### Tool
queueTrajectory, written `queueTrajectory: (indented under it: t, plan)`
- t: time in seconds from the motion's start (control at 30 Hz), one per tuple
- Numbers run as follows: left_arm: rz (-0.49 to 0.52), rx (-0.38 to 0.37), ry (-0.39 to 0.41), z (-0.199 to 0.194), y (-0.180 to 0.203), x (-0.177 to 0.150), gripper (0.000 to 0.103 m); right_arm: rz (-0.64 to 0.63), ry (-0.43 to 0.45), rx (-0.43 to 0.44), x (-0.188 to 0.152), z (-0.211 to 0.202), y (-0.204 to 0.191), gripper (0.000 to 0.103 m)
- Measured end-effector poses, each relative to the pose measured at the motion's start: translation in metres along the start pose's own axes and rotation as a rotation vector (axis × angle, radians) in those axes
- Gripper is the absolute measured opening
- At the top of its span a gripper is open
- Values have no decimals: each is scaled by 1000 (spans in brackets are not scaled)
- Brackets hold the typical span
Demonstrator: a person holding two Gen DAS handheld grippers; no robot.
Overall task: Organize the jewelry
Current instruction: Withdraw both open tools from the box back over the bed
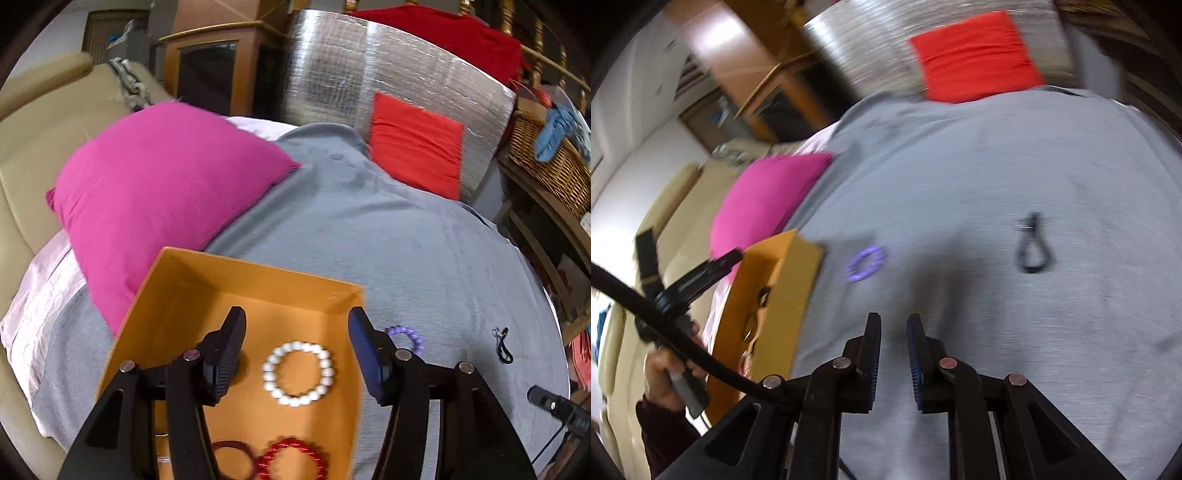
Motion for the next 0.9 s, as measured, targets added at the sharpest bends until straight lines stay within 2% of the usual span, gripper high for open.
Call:
queueTrajectory:
  t: [0.1, 0.3, 0.6, 0.9]
  plan:
    - [42, -2, -2, 7, 21, -1, 62, 93, 25, -10, 2, -6, 38, 22]
    - [135, -10, -7, 19, 66, -9, 67, 180, 9, -33, 6, -6, 72, 23]
    - [255, -17, -26, 25, 123, -30, 70, 160, 14, -64, 5, -19, 77, 23]
    - [278, -13, -21, 22, 134, -36, 70, 148, 25, -91, 5, -23, 82, 23]
Point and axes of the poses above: each gripper's, at about its wrist camera, not at the fingertips, and z roughly the way its jaws point, y to its right, x to its top, the point moved 5 cm from there along z, roughly the way its jaws point, and after that the axes turned 9 degrees about -x, right-handed, at the moved point
